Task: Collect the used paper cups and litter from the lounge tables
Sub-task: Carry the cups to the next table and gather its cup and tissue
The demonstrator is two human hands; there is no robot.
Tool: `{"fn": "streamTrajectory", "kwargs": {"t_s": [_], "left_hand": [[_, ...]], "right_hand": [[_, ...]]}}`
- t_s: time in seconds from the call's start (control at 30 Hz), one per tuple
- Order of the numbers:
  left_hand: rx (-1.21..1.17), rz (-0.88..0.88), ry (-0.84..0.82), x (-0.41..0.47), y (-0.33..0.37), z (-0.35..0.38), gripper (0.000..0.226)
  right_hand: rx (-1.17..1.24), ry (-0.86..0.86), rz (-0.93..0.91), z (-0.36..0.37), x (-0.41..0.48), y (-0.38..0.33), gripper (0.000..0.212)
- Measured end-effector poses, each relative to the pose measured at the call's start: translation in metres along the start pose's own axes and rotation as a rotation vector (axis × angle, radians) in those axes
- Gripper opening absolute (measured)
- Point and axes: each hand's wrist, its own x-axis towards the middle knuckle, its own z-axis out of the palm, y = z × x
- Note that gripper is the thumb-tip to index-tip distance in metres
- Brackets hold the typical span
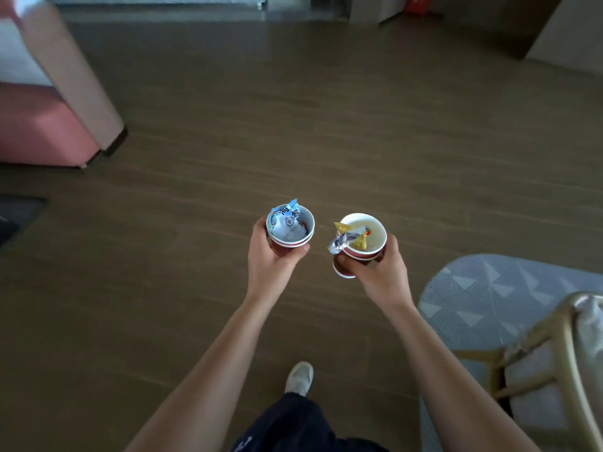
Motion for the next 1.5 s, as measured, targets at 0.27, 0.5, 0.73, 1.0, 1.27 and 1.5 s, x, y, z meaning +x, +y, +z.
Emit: {"fn": "streamTrajectory", "kwargs": {"t_s": [0.27,0.5,0.73,1.0,1.27,1.5], "left_hand": [[0.046,0.032,-0.212,0.121,0.007,0.075,0.060],[0.066,0.057,-0.370,0.183,0.014,0.173,0.060],[0.069,0.065,-0.467,0.226,0.018,0.288,0.058],[0.053,0.096,-0.555,0.258,0.034,0.412,0.055],[0.068,0.109,-0.723,0.278,0.029,0.524,0.059],[0.093,0.142,-0.884,0.303,0.026,0.634,0.062]], "right_hand": [[0.035,0.178,0.032,-0.014,0.103,-0.011,0.058],[0.041,0.360,0.066,-0.063,0.177,-0.006,0.063],[0.034,0.439,0.108,-0.128,0.254,0.016,0.065],[0.052,0.512,0.136,-0.218,0.325,0.034,0.061],[0.085,0.619,0.217,-0.284,0.373,0.064,0.058],[0.101,0.787,0.292,-0.341,0.427,0.087,0.051]]}}
